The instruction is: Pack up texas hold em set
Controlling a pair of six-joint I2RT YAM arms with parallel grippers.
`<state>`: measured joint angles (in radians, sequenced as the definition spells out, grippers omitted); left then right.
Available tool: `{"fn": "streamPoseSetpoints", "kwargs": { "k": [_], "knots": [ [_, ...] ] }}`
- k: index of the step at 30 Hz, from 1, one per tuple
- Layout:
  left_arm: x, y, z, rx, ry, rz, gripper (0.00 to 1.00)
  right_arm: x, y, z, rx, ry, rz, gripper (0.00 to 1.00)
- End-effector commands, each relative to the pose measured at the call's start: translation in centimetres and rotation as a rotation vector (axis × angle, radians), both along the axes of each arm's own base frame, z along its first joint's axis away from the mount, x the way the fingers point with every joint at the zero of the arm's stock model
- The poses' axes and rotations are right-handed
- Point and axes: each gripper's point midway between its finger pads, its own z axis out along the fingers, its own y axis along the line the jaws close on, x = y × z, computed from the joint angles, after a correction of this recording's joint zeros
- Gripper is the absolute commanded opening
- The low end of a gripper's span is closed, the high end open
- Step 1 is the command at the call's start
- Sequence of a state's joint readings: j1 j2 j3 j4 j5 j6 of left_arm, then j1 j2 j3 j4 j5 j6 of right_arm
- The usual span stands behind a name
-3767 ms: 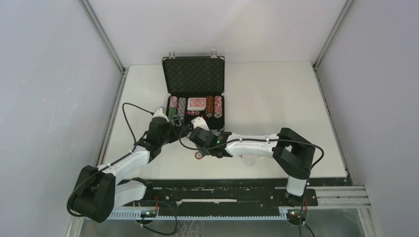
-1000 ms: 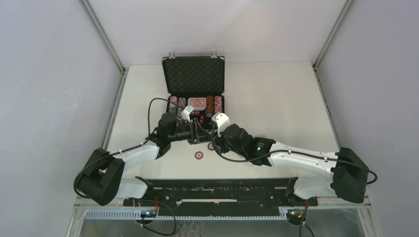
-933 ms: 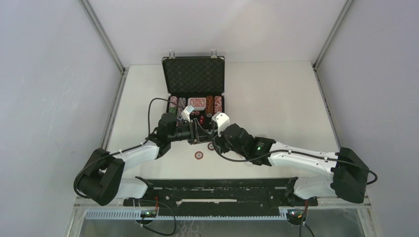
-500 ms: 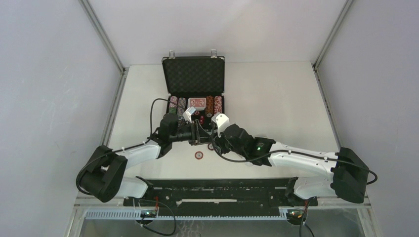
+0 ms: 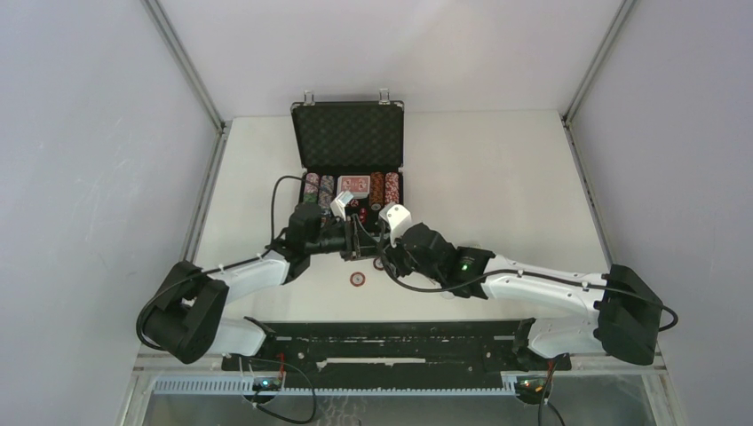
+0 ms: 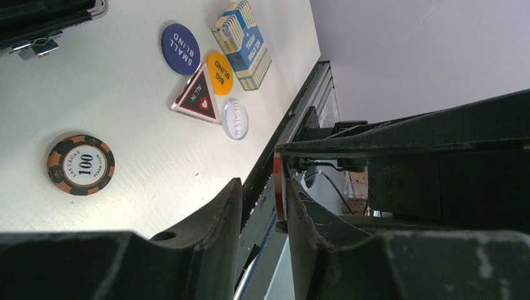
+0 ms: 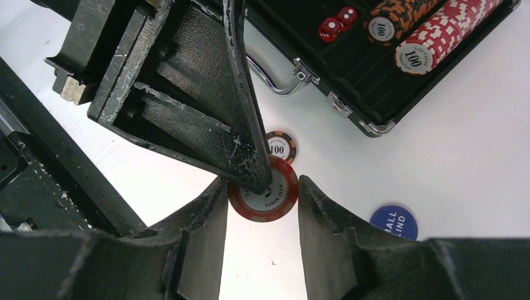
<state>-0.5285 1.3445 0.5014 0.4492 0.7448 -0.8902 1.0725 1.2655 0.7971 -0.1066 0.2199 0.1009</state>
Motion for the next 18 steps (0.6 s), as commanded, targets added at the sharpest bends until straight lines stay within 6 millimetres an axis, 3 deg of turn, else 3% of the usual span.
{"fn": "streamPoseSetpoints", "kwargs": {
  "k": [1, 7, 12, 18],
  "knots": [
    [0.40, -1.12, 2.95, -0.051, -0.078, -0.045, 0.36, 0.18, 0.97, 0.90, 0.040, -0.024, 0.014, 0.41],
    [0.23, -1.21, 3.09, -0.054, -0.080, -0.052, 0.28, 0.23, 0.94, 0.77, 0.036, -0.024, 0.009, 0.40],
    [-0.25, -1.41, 3.49, -0.061, -0.094, -0.069, 0.01, 0.29, 1.05, 0.67, 0.035, -0.025, 0.010, 0.40],
    [-0.23, -1.31, 3.67, -0.055, -0.128, -0.063, 0.00, 0.35, 0.97, 0.53, 0.032, -0.021, 0.002, 0.41]
  ]
}}
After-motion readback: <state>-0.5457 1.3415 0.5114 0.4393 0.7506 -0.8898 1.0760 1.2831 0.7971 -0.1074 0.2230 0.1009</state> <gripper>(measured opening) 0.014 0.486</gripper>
